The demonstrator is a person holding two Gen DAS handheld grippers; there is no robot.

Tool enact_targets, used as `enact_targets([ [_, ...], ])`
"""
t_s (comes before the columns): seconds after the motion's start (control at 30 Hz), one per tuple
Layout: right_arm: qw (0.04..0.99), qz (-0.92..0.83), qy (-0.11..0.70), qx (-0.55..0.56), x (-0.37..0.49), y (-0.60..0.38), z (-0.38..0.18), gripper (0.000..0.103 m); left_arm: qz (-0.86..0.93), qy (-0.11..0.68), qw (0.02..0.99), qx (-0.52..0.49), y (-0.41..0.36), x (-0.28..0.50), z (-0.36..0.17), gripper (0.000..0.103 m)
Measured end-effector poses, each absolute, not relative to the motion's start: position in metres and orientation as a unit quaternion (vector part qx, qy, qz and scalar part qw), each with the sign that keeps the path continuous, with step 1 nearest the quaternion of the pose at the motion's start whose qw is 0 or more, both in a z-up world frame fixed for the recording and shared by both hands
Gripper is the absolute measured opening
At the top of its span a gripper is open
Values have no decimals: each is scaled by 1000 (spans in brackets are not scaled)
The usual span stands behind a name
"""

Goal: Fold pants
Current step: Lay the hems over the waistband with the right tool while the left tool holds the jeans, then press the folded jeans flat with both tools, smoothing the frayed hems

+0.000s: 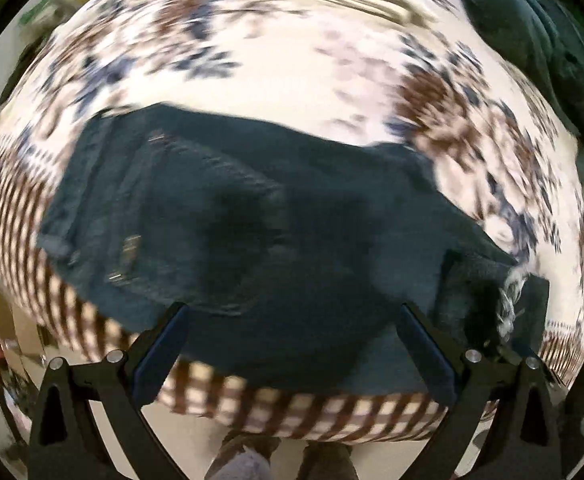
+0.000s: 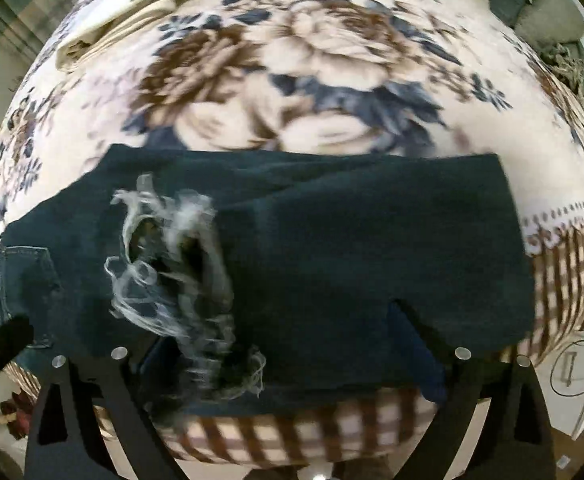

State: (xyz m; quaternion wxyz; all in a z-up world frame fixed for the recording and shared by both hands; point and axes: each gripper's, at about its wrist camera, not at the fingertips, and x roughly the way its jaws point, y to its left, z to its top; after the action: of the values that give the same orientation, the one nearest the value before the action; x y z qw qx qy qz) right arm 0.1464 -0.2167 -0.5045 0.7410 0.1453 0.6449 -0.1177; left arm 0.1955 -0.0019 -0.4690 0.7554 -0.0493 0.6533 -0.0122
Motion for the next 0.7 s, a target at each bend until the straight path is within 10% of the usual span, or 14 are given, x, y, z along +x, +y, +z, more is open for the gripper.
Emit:
enact_targets([
  [0.7,706,-186,658,185,116,-354,-520,103,-48,696,712,-82,-89,209,-500,103],
])
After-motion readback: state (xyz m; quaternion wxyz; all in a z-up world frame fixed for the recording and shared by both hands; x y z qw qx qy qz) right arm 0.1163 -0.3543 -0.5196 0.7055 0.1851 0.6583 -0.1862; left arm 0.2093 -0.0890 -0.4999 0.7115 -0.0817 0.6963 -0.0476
